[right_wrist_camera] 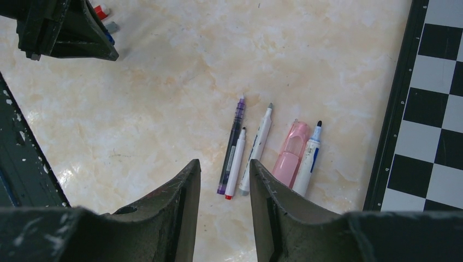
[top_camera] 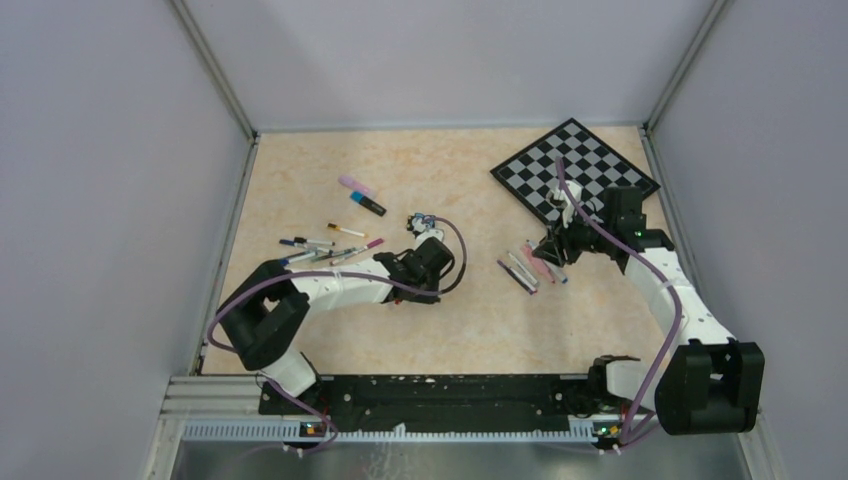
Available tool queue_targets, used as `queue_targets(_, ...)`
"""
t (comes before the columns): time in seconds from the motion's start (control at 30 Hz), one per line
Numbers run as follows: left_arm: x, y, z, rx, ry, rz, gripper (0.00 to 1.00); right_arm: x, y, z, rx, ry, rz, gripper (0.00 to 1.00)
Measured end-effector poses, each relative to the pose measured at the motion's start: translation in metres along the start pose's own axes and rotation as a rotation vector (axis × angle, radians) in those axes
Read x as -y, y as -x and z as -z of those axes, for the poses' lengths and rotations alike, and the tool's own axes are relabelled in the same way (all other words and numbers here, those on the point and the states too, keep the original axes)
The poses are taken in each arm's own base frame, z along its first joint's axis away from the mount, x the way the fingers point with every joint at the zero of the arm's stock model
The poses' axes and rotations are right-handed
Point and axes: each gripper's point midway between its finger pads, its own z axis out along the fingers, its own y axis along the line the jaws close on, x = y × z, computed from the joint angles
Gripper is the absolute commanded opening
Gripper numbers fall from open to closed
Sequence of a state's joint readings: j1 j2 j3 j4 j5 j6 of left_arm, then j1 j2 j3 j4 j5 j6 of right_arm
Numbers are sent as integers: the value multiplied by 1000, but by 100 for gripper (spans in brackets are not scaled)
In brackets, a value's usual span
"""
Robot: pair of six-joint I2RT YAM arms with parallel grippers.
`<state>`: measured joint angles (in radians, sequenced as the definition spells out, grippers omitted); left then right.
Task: Open the pen caps
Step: Place the pen cap at the center of the board.
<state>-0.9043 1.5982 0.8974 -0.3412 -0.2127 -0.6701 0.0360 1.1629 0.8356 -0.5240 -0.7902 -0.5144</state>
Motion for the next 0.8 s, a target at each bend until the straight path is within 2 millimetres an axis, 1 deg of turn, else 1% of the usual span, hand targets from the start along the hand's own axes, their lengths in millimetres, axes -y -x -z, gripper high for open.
queue_targets(0.1, -4, -1, -2, -8, 27, -7, 25, 0, 0, 0, 1, 2, 0, 37)
queue_targets(0.13, -6, -2, -3, -13, 34, -10, 30, -1, 0, 0, 2, 4, 0, 37)
queue_targets(0.17, -7, -3, -3, -17, 41, -13, 32, -1, 0, 0, 2, 4, 1, 37)
queue_targets(0.37, -12, -6, -4, -30, 70, -24, 36, -1, 1, 0, 3, 6, 2, 37)
queue_targets(0.47, -12, -5, -3, -30, 70, -27, 37, -1, 1, 0, 5, 8, 2, 37)
queue_targets(0.53, -12, -3, 1, -24, 64, -30, 38, -2, 1, 0, 5, 9, 2, 37)
queue_targets(0.6, -10, 1, 7, -8, 49, -32, 41, -2, 1, 0, 6, 11, 2, 37)
queue_targets(0.63, -8, 6, 11, 8, 37, -34, 43, -2, 1, 0, 7, 12, 3, 37)
queue_targets(0.7, -4, 15, 22, 45, 10, -40, 52, -2, 1, 0, 8, 14, 6, 37)
queue_targets(0.8, 3, 35, 42, 136, -48, -60, 69, -3, 2, 0, 10, 18, 7, 37)
